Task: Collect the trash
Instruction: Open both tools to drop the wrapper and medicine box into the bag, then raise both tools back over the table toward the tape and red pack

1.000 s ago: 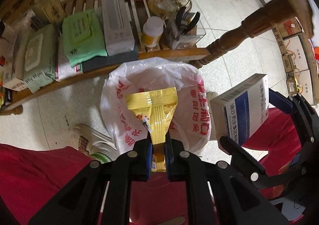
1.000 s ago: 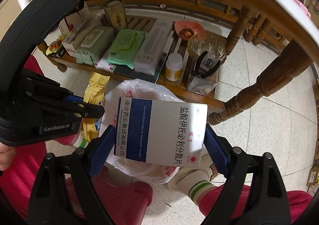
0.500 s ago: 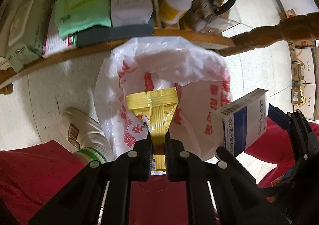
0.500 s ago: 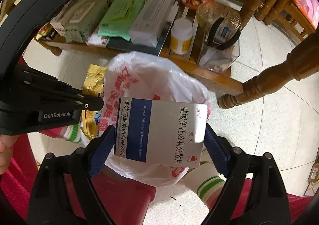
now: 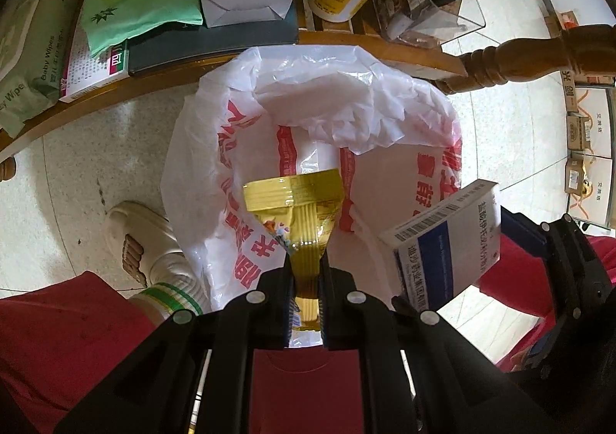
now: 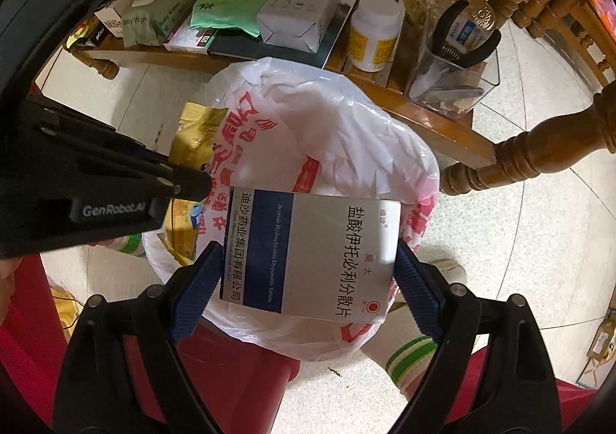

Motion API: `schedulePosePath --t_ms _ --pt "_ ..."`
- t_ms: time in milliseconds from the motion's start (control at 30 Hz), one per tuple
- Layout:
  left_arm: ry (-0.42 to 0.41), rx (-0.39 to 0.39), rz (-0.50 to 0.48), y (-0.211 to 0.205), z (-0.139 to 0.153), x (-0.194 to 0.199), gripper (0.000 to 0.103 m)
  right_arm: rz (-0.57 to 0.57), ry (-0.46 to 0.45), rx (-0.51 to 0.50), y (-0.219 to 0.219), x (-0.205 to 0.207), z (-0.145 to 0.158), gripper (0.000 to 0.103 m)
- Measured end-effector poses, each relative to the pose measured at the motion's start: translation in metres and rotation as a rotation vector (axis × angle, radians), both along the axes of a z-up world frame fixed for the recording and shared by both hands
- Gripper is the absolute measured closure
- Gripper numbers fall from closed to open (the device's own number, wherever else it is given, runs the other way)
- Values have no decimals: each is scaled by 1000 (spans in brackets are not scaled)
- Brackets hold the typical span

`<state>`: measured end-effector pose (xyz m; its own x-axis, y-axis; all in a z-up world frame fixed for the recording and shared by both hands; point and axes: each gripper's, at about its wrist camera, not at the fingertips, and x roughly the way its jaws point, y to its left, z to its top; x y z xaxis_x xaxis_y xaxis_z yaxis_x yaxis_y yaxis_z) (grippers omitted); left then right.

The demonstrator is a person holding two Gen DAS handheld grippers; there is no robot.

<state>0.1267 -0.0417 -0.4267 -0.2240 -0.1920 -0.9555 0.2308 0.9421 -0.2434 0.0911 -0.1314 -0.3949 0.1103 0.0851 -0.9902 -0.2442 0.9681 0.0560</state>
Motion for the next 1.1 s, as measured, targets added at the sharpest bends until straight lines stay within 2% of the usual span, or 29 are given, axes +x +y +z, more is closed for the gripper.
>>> schedulePosePath --t_ms 233,300,367,533,867,1100 --pt "17 18 -3 2 -7 2 92 0 5 2 0 2 -3 18" --pt "22 36 -3 2 -8 3 88 1 10 1 0 2 -4 18" --pt "28 44 -1 2 -10 4 72 0 15 -8 1 2 -6 17" --pt "14 39 7 4 -5 6 57 -5 25 4 0 3 -7 17" --pt "-1 40 16 8 1 9 41 -14 12 9 0 4 -5 17" --pt "-58 72 8 16 21 7 33 -27 1 31 -3 3 5 17"
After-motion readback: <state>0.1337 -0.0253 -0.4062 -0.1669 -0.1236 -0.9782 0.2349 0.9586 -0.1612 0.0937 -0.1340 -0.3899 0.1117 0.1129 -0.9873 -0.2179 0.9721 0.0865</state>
